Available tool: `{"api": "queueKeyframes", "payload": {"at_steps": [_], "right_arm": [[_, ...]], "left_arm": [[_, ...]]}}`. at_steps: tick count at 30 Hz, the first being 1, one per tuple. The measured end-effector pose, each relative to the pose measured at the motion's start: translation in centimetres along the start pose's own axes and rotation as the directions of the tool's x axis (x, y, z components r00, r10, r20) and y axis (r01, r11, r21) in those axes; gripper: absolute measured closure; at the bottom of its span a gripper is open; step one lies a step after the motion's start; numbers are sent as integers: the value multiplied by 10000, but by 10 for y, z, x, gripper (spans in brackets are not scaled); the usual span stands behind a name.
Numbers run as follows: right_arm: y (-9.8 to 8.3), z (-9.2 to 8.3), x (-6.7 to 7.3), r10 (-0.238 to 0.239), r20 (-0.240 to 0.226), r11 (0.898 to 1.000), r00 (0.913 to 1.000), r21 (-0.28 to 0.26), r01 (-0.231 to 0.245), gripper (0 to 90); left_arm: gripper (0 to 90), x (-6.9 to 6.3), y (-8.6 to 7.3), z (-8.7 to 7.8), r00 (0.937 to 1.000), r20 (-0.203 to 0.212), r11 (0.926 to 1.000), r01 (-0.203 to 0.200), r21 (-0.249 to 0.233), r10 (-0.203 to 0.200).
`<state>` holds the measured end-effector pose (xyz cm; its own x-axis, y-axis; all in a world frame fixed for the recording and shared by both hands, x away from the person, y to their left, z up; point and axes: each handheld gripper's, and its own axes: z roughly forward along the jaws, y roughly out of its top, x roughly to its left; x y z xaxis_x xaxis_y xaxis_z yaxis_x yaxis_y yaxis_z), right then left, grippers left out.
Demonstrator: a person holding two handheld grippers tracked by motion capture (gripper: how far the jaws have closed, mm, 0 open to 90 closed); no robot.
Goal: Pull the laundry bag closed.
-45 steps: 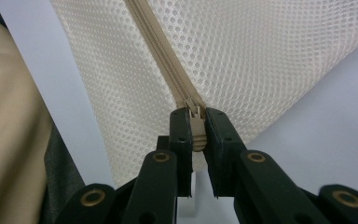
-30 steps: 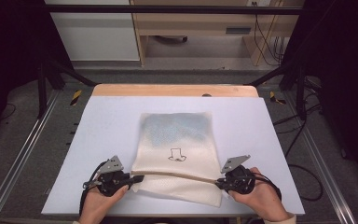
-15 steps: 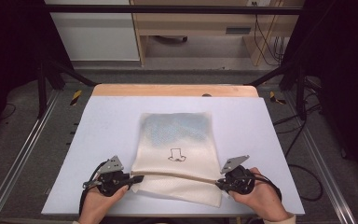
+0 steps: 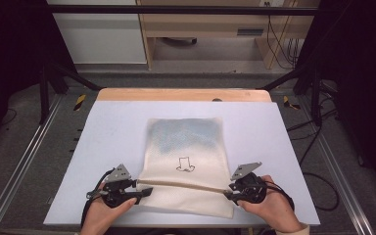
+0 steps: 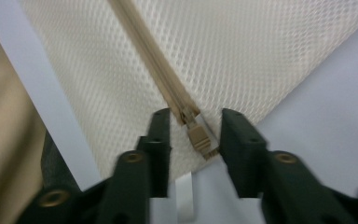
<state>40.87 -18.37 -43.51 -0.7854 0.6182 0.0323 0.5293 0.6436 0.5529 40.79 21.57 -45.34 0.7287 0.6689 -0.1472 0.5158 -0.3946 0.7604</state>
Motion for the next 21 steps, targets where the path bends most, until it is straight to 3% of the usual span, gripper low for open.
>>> {"api": "queueKeyframes", "payload": {"at_steps": [2, 5, 7, 9, 17, 21], "right_arm": [[3, -3, 0, 65, 128, 9992, 9999, -393, -60, 481], [9, -9, -3, 324, 481, 9961, 9983, -838, -283, 348], [12, -14, -6, 454, 950, 9931, 9944, -1123, -346, 243], [15, -18, -13, 860, 1348, 9857, 9871, -1559, -646, 193], [14, -24, -36, 2076, 2102, 9660, 9554, -1977, -1665, 91], [8, -26, -45, 2342, 2278, 9613, 9451, -1996, -1901, 86]], "left_arm": [[353, 0, -1, -3, 9992, -386, 9995, 91, 291, -80], [252, 2, -1, -14, 9955, -936, 9996, 134, 251, -110], [181, 5, 0, -22, 9924, -1207, 9994, 284, 189, -259], [150, 8, 2, -28, 9877, -1533, 9993, 335, 162, -306], [120, 33, 16, -42, 9782, -2070, 9945, 58, 1043, 160], [111, 49, 16, -47, 9707, -2376, 9887, -9, 1497, 369]]}}
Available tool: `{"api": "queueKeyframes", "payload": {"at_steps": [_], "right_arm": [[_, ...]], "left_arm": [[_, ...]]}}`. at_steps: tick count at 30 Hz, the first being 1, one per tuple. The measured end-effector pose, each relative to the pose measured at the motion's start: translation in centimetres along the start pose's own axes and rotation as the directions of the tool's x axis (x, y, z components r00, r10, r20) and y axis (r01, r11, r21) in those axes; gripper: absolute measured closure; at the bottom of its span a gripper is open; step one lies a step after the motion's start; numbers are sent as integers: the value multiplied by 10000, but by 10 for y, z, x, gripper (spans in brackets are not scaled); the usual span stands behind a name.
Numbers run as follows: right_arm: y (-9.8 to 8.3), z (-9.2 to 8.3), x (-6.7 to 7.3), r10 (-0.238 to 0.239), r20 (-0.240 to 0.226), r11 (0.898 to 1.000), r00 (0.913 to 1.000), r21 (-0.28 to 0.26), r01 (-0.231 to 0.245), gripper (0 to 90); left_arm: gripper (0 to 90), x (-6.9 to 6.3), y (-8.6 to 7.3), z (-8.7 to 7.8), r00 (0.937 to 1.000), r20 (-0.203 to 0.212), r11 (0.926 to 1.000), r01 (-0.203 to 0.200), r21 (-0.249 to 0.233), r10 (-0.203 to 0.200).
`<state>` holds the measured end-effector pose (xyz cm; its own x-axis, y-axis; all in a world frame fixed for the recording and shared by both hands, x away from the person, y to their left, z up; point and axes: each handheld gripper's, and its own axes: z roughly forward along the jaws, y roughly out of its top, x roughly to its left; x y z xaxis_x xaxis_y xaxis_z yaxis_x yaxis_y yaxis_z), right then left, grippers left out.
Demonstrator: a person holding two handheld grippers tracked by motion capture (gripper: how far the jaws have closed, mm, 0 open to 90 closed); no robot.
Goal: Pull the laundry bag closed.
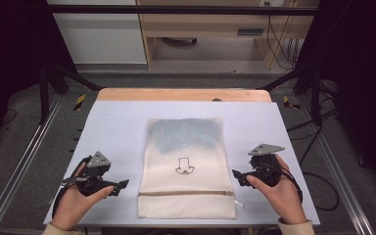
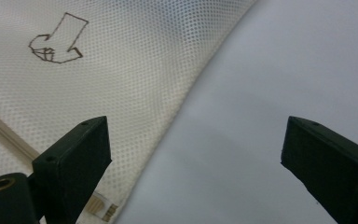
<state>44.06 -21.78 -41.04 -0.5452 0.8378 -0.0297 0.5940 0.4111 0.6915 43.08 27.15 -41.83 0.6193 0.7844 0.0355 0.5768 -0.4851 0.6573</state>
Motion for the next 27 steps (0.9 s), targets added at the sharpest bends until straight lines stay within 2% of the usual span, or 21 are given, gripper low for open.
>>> {"api": "queueKeyframes", "payload": {"at_steps": [4, 6, 9, 10, 12, 14, 17, 20, 21, 24, 27], "right_arm": [[-6, -1, -12, 354, 418, 9993, 9985, 71, -357, 86], [-12, -3, -18, 584, 662, 9983, 9961, 33, -588, 85], [-22, -3, -26, 909, 832, 9957, 9924, 122, -922, 85], [-27, -4, -29, 1056, 893, 9941, 9904, 152, -1074, 87], [-35, -3, -33, 1008, 1021, 9945, 9897, 183, -1032, 125], [-42, -3, -36, 1152, 1059, 9926, 9877, 251, -1184, 120], [-55, 1, -42, 1518, 1012, 9873, 9832, 325, -1557, 93], [-67, 4, -45, 1894, 932, 9809, 9775, 261, -1926, 63], [-69, 4, -45, 1952, 988, 9799, 9758, 215, -1982, 67], [-75, 3, -44, 1887, 979, 9818, 9771, 34, -1900, 61], [-76, 3, -42, 1984, 1084, 9801, 9741, -209, -1973, 67]], "left_arm": [[102, 14, -5, 0, 9995, -305, 9996, -41, 272, 49], [91, 20, -9, -1, 9995, -279, 9992, -114, 384, 124], [87, 29, -15, -1, 9982, -601, 9991, -39, 426, 64], [78, 32, -16, 0, 9973, -728, 9991, -42, 419, 72], [55, 39, -20, 2, 9954, -958, 9989, 135, 441, -92], [54, 46, -25, 5, 9930, -1165, 9987, 251, 438, -198], [54, 51, -31, 10, 9877, -1565, 9979, 144, 629, -44], [52, 53, -38, 11, 9847, -1735, 9993, 203, 301, -148], [53, 53, -42, 12, 9834, -1785, 9994, 337, 62, -321], [60, 53, -48, 10, 9837, -1755, 9991, 346, -234, -382], [62, 50, -49, 9, 9838, -1743, 9984, 341, -451, -414]]}}
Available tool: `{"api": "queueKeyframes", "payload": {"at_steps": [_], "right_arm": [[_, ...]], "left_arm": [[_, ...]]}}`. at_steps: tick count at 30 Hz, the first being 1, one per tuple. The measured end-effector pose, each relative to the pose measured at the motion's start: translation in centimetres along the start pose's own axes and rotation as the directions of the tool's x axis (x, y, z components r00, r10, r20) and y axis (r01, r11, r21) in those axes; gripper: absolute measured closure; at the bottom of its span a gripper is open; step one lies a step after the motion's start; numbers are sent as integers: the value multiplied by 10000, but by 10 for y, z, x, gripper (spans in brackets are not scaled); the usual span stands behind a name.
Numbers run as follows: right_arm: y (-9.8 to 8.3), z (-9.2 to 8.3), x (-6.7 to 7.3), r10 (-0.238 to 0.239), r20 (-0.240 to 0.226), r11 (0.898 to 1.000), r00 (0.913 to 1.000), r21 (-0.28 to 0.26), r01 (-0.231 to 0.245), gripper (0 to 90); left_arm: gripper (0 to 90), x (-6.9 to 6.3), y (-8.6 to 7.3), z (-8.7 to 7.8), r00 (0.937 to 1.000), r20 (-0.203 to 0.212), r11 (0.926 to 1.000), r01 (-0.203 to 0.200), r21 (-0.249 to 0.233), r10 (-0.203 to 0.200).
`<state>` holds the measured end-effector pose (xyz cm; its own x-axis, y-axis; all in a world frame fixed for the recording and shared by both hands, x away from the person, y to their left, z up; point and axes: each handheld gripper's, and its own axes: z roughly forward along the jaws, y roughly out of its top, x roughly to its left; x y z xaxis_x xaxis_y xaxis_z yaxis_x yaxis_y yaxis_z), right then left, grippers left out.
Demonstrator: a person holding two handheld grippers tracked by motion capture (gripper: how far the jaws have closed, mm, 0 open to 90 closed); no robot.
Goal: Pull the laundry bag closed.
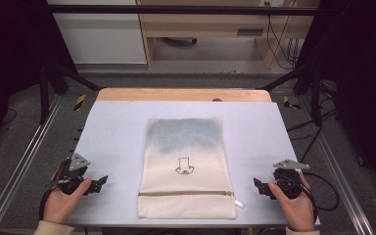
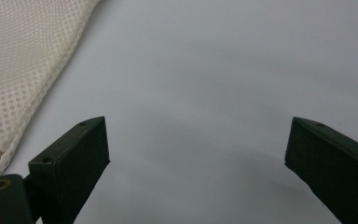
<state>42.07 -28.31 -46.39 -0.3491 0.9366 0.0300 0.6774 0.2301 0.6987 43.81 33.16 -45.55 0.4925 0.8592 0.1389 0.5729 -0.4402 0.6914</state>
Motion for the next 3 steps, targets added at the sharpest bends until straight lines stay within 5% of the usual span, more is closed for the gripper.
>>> {"api": "queueKeyframes", "payload": {"at_steps": [3], "right_arm": [[1, 1, 3, -176, 51, 9998, 9998, -77, 176, 69]], "left_arm": [[58, -5, 3, 0, 10000, 49, 9996, -70, -274, 71]]}}
